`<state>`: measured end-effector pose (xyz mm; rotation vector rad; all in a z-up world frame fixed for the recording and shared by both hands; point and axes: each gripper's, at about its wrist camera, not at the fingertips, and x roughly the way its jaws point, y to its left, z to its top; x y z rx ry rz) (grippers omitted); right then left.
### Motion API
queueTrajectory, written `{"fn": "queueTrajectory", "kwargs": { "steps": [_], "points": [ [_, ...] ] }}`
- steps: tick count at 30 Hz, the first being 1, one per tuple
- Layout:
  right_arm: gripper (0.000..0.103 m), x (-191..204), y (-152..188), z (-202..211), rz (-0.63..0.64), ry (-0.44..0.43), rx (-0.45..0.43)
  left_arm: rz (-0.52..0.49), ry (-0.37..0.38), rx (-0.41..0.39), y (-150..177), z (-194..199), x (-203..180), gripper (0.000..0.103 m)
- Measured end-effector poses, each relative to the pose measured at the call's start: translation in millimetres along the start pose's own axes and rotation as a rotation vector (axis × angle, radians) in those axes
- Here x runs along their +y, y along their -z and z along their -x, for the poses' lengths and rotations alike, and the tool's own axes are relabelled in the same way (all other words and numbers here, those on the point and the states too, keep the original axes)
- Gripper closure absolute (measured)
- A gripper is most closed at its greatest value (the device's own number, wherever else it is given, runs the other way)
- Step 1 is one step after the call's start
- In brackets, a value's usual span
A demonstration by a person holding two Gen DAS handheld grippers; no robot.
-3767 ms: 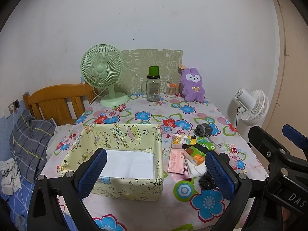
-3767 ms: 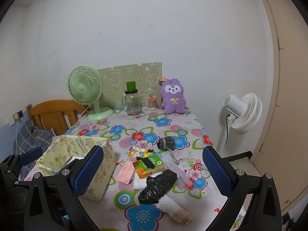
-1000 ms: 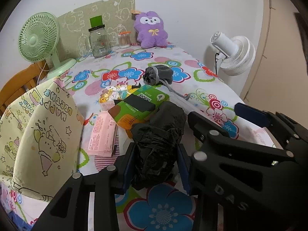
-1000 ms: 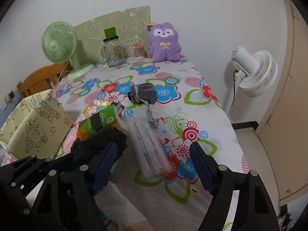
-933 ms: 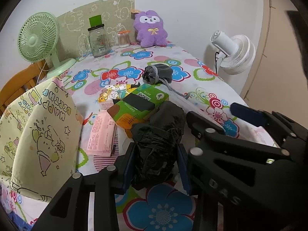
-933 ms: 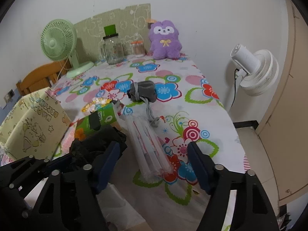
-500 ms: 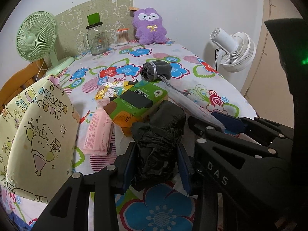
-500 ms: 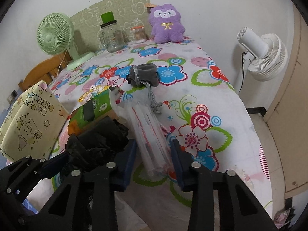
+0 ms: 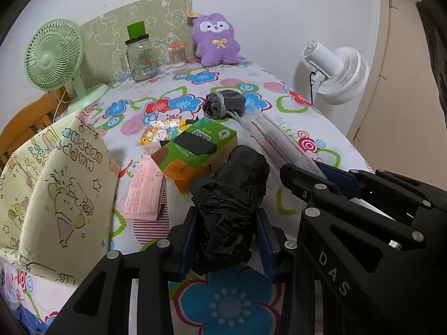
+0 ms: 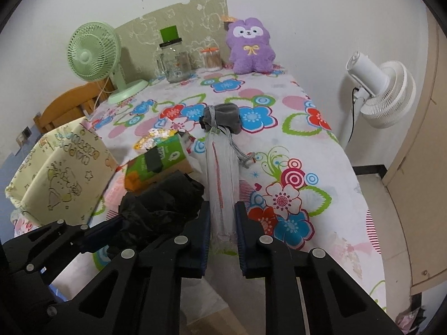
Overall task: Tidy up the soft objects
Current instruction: 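Grasp the clear red-striped plastic bag with the right tool while the left tool holds the black bundle, then lift and carry the black bundle and clear bag over the yellow box with both tools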
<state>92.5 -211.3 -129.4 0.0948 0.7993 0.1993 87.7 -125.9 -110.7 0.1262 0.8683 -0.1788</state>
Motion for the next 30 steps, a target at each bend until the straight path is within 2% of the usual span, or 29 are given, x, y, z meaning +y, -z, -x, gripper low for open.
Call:
{"fn": "queueTrajectory", "kwargs": {
  "steps": [22,30],
  "points": [
    [0.083,28,-6,67,0.033,0.048,-0.108,-0.001,0.011,-0.119,0,67,7,0.063],
    [0.083,39,-11,90,0.037,0.061,-0.152,-0.037,0.031,-0.172,-5,90,10,0.063]
  ]
}}
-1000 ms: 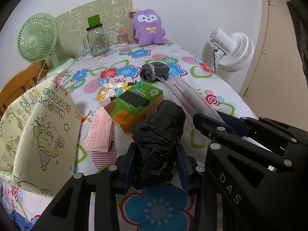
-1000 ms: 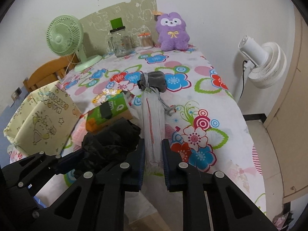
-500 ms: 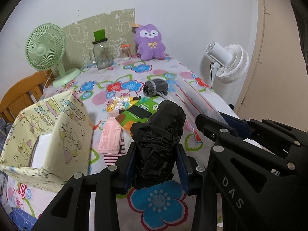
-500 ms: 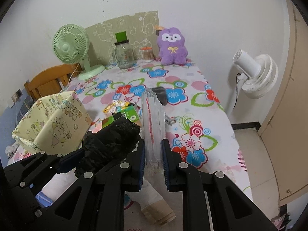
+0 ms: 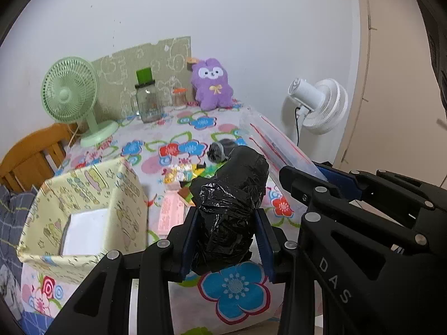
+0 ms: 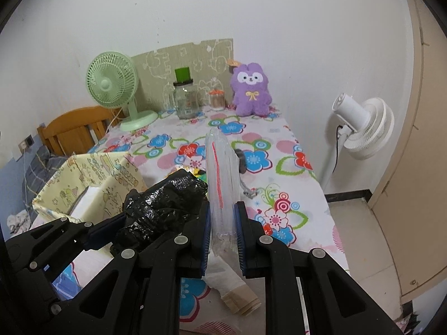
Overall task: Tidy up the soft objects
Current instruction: 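Lift and carry the black bundle and clear bag over the yellow box with both tools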
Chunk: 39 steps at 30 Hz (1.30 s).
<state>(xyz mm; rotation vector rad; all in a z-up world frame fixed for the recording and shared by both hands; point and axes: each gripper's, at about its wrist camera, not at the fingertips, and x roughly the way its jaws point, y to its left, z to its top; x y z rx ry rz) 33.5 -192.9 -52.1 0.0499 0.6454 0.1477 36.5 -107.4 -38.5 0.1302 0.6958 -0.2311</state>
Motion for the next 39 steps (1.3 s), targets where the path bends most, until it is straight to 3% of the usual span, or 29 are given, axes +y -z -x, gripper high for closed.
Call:
{"fn": "queueTrajectory", "kwargs": {
  "steps": [18,39],
  "points": [
    [0.083,34,-26,19,0.043,0.006,-0.077,0.007,-0.009,-0.068,-17,23,31,0.063],
    [0.083,92,-41,-5,0.109,-0.078,-0.071,0.051,-0.108,-0.081,-14,22,95,0.063]
  ]
}}
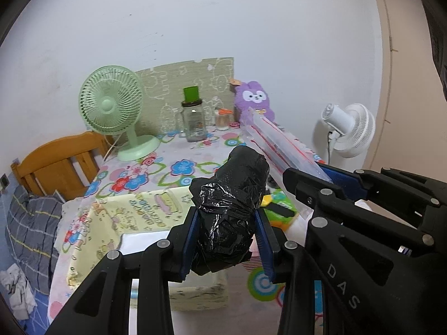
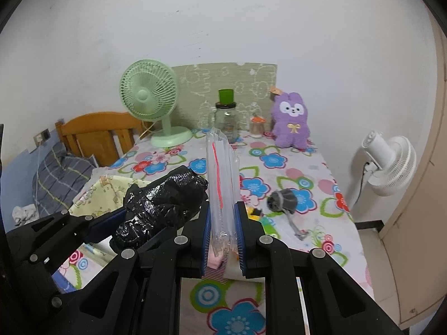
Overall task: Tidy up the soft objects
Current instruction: 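Lift and carry the black bundle and clear bag over the yellow box with both tools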
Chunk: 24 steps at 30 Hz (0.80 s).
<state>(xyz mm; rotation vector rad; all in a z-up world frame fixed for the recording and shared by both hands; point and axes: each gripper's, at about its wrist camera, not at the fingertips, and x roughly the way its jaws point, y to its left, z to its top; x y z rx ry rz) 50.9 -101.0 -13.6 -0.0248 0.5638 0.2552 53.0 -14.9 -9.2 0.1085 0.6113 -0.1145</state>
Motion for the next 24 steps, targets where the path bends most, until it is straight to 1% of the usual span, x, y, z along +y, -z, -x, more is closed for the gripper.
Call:
{"fn": "queueTrajectory", "kwargs": {
  "steps": [8,14,24],
  "points": [
    [0.083,24,-5,-18,0.03,-0.048,0.016,0.035,-0.038,0.015,2,-8,27,0.063],
    [0.083,41,-7,-33,0.052,-0.083,0.039,0.054,-0.071,0.051,7,-18,47,0.063],
    [0.083,68,-6,-54,0.081,-0.146,0.073,0.08,-0.111,0.078,17,-30,77,0.063]
  ]
}}
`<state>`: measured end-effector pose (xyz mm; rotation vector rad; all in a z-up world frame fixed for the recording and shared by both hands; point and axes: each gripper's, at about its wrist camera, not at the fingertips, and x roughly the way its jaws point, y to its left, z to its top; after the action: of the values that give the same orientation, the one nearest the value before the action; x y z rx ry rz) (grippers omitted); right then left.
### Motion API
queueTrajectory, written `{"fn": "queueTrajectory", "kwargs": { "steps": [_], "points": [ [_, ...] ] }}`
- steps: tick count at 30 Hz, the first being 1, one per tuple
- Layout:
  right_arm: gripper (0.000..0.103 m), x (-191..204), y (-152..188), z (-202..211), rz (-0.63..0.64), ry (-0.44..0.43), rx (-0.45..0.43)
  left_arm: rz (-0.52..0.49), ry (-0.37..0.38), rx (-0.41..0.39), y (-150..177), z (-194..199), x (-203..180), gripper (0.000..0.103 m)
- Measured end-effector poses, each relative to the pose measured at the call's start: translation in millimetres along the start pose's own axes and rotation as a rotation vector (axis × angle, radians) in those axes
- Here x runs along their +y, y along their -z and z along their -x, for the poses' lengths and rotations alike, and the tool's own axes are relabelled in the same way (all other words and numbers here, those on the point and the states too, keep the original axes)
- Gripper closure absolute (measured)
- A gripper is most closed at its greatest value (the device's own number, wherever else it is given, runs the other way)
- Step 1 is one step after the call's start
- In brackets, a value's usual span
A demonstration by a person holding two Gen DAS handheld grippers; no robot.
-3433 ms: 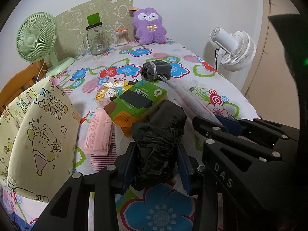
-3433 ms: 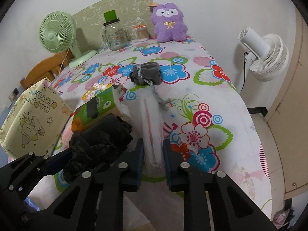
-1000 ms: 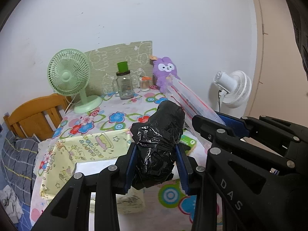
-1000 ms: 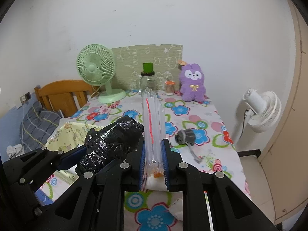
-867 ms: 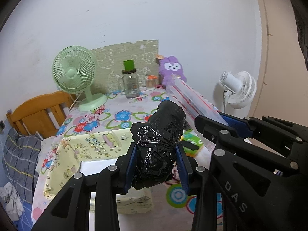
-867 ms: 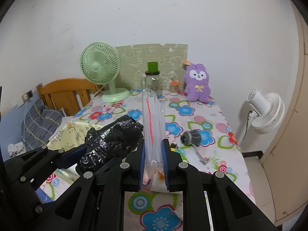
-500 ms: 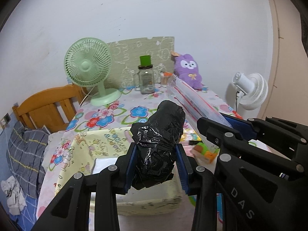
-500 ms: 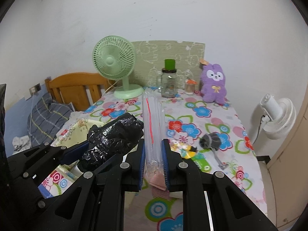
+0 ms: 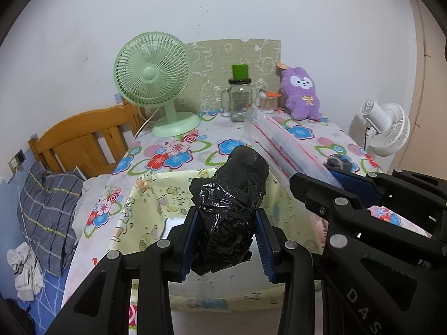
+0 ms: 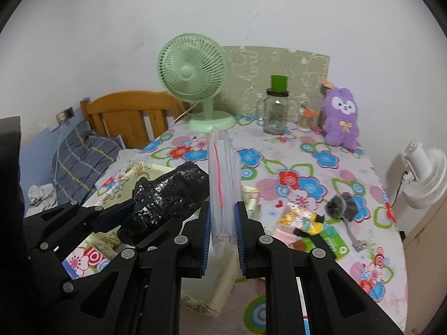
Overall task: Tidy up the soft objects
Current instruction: 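Lift and carry the black bundle and clear bag over the yellow box with both tools, then lower both items into the box and open both tools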
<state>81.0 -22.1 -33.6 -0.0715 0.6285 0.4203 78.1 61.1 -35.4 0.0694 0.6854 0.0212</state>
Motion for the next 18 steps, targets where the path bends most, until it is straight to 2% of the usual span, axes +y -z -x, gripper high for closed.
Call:
{"fn": "queueTrajectory", "kwargs": {
  "steps": [18],
  "points": [
    [0.083,25,6,-57,0.014,-0.1,0.141,0.047,-0.037,0.116,18,-47,38,0.06]
  ]
}}
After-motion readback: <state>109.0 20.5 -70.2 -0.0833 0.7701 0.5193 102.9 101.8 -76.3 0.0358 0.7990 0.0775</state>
